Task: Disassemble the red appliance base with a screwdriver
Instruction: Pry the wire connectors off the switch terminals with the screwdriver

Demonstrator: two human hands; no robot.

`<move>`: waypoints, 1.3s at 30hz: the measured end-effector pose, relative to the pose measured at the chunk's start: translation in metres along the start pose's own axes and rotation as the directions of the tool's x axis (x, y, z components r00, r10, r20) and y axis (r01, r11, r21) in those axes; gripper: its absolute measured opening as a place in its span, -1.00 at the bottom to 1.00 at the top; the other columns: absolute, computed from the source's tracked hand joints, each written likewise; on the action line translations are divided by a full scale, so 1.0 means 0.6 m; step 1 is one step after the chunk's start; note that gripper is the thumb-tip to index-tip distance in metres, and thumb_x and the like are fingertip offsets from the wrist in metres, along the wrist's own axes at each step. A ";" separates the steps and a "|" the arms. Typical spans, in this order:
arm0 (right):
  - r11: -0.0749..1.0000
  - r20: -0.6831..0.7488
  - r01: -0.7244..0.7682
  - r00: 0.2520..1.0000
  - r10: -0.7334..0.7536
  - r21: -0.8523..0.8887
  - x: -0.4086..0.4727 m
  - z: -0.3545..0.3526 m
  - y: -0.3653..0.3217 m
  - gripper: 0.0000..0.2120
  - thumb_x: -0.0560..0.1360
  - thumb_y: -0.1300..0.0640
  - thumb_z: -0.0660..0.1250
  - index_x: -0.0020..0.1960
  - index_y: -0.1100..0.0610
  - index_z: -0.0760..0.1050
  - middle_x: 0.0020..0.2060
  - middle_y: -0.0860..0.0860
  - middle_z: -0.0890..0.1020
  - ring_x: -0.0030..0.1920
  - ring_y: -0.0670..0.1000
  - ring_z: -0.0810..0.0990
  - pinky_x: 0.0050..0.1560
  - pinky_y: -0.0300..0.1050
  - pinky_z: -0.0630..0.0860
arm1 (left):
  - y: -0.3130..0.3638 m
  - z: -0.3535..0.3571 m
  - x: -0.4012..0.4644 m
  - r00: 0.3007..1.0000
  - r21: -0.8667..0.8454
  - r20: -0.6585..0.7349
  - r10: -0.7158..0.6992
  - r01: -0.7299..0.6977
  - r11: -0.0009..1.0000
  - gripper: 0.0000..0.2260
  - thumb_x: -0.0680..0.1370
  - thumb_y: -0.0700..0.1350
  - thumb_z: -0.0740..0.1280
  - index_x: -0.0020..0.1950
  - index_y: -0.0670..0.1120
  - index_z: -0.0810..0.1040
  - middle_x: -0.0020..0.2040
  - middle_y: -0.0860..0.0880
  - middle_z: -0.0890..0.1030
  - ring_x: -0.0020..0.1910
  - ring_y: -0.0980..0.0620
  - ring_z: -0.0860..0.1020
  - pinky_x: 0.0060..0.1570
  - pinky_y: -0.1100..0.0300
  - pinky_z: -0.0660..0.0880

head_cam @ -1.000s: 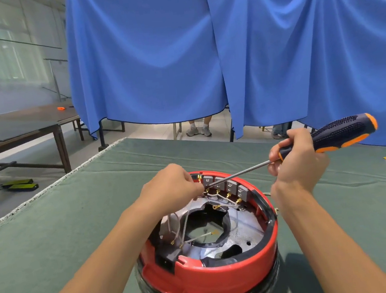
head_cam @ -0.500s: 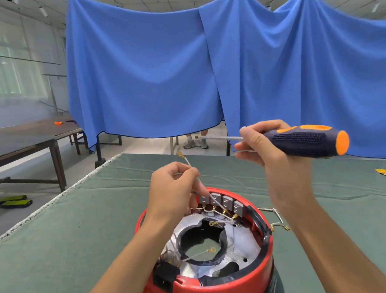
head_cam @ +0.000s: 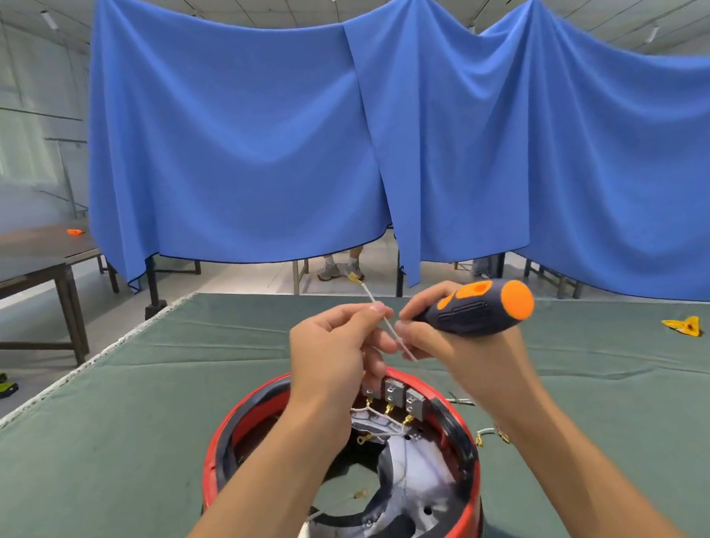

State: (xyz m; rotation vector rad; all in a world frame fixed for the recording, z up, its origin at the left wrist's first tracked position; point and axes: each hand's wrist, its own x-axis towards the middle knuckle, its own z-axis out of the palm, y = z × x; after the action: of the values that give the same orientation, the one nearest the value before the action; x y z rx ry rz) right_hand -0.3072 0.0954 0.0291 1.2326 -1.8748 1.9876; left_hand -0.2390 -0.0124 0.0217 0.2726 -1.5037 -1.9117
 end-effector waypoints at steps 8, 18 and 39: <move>0.998 0.015 0.049 0.999 -0.048 -0.035 0.002 0.005 0.009 -0.79 0.40 0.47 0.40 -0.21 0.18 0.55 -0.37 -0.09 0.59 -0.33 -0.10 0.56 -0.24 -0.17 0.56 | -0.011 -0.001 0.002 0.998 -0.015 0.023 -0.056 0.056 0.998 -0.89 0.49 -0.22 0.38 -0.23 -0.17 0.64 -0.51 0.00 0.50 -0.62 0.09 0.37 -0.62 0.32 0.30; 0.999 -0.013 0.032 0.999 -0.032 -0.004 -0.002 0.007 0.010 -0.79 0.39 0.43 0.44 -0.24 0.16 0.53 -0.40 -0.03 0.58 -0.35 -0.02 0.56 -0.27 -0.18 0.56 | -0.009 -0.001 0.001 0.995 0.016 0.025 -0.102 0.101 0.995 -0.72 0.48 -0.16 0.39 -0.44 -0.09 0.62 -0.51 0.00 0.44 -0.60 0.09 0.33 -0.60 0.30 0.27; 0.928 -0.314 -0.232 0.940 0.136 -0.291 -0.012 -0.085 0.118 -0.73 0.35 0.42 0.38 -0.38 0.09 0.52 -0.39 0.09 0.61 -0.22 0.27 0.62 -0.07 0.24 0.56 | -0.009 -0.031 0.014 0.954 0.780 0.274 -0.125 -0.144 0.609 -0.81 0.52 -0.12 0.26 0.08 -0.03 0.62 0.03 -0.03 0.64 0.04 0.07 0.54 0.04 0.17 0.48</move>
State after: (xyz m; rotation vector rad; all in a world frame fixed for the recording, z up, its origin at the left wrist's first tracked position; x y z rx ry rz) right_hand -0.3688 0.1287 -0.0240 0.6583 -2.1151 1.7279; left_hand -0.2372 -0.0318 0.0130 0.3639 -2.5218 -1.1587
